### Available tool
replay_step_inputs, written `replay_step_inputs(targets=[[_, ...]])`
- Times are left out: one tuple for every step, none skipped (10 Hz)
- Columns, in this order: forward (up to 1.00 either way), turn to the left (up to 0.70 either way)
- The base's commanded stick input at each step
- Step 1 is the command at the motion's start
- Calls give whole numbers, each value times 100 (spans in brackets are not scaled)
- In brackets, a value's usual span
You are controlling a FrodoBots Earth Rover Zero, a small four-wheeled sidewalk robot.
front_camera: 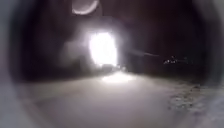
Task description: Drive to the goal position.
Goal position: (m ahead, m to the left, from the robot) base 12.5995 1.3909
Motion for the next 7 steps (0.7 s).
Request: replay_step_inputs(targets=[[100,0],[100,0],[100,0],[100,0],[100,0],[100,0],[100,0]])
